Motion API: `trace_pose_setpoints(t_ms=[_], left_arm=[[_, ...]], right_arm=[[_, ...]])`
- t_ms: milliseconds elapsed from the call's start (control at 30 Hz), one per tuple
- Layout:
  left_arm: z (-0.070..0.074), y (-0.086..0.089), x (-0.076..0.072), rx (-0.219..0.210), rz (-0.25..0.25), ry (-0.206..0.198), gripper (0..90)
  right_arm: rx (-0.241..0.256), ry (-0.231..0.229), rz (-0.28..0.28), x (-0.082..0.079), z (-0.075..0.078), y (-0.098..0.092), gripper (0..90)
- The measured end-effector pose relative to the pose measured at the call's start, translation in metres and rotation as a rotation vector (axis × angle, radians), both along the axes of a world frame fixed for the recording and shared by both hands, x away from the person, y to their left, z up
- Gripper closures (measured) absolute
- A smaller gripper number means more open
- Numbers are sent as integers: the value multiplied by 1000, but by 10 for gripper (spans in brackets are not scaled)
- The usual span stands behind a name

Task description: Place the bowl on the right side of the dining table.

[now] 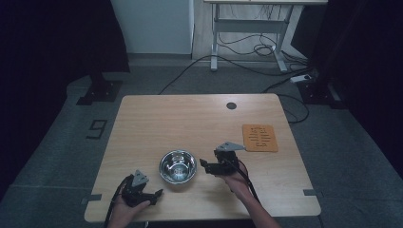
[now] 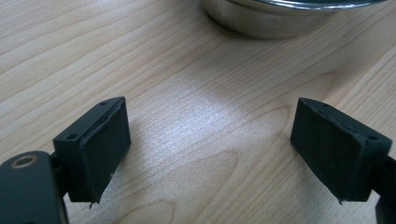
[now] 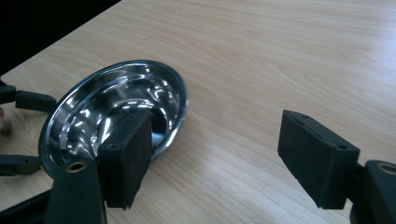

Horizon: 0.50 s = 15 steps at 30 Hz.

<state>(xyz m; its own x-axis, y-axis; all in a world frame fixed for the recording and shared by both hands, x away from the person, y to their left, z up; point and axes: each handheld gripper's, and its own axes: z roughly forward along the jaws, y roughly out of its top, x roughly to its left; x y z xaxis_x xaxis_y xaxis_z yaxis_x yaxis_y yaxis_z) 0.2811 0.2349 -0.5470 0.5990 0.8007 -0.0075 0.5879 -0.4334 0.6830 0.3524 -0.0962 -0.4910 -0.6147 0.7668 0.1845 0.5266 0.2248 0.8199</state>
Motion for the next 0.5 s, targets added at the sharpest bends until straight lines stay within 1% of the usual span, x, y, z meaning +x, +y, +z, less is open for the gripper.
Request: trace_pose_setpoints(t_ms=[167, 400, 500], left_arm=[[0, 0, 0, 0, 0, 0, 117], [0, 0, 0, 0, 0, 0, 117], [0, 0, 0, 0, 0, 0, 117]], right_arm=[[-10, 7, 25, 1, -2, 14, 263], [-29, 14, 48, 5, -4, 26, 263], [-37, 24, 56, 6, -6, 33, 263]])
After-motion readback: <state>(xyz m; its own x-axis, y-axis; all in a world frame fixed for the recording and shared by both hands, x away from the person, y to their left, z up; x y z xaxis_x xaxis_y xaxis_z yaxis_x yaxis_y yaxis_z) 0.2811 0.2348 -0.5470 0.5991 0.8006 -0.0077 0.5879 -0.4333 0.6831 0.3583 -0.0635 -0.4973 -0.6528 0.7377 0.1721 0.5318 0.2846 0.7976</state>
